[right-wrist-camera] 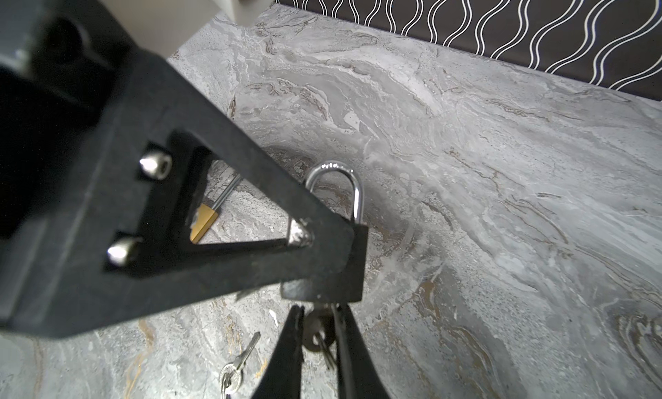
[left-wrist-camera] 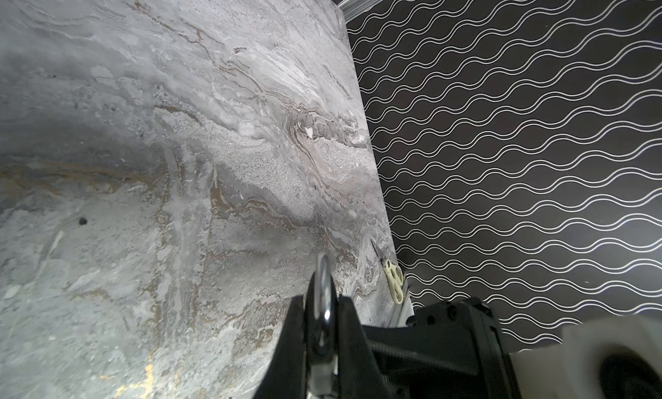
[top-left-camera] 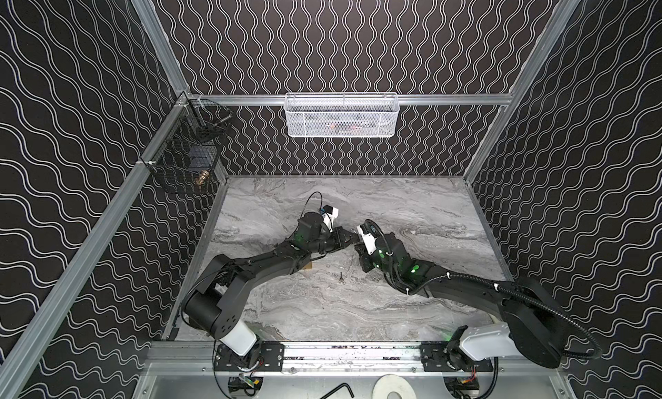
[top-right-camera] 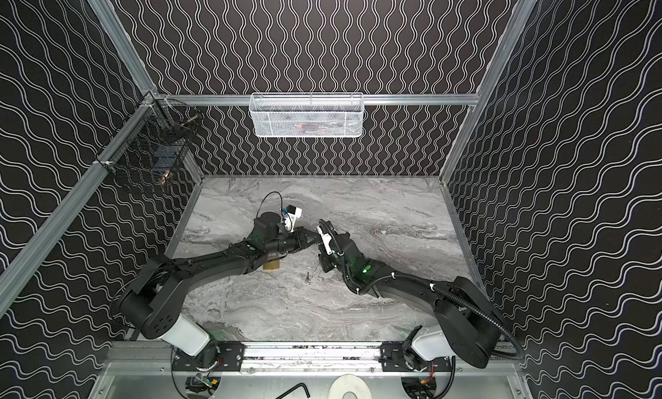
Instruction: Unlock with the key
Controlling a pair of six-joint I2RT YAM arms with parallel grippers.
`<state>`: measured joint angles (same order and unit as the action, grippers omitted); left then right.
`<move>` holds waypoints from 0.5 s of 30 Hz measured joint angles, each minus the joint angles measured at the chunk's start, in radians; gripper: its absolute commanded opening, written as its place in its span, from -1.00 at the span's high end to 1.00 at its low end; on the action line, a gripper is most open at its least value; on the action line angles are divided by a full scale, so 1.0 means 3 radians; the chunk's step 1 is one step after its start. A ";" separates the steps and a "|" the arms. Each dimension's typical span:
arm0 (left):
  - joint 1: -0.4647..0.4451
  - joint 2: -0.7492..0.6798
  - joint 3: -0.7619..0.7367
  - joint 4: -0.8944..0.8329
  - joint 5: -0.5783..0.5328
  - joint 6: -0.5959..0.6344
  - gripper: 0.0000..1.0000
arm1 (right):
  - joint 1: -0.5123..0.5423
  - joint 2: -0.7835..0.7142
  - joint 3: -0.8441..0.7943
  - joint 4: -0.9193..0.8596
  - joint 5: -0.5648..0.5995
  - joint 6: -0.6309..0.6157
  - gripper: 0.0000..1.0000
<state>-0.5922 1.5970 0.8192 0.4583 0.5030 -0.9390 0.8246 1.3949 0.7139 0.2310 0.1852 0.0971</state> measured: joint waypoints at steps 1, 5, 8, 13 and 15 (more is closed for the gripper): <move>0.0000 0.0003 -0.0006 0.0020 0.0003 -0.0003 1.00 | 0.0000 -0.0006 0.0000 -0.0001 0.0001 0.0003 1.00; -0.0001 0.0008 -0.0009 0.0078 0.0022 -0.0004 1.00 | -0.0001 -0.0037 -0.0004 -0.0008 0.0014 0.0055 1.00; -0.0004 0.0017 -0.0011 0.0121 0.0042 -0.0014 1.00 | -0.0003 -0.0078 -0.0023 -0.0008 0.0011 0.0078 1.00; -0.0009 0.0017 -0.0020 0.0141 0.0097 0.0031 1.00 | -0.0051 -0.0159 -0.0086 -0.0001 -0.0116 0.0150 1.00; -0.0015 -0.0011 -0.0010 0.0100 0.0094 0.0121 1.00 | -0.0113 -0.0210 -0.0144 0.0050 -0.0267 0.0200 1.00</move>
<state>-0.5968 1.5936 0.8162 0.4885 0.5312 -0.9028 0.7906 1.3319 0.6708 0.2459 0.1051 0.1570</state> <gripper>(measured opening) 0.124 0.160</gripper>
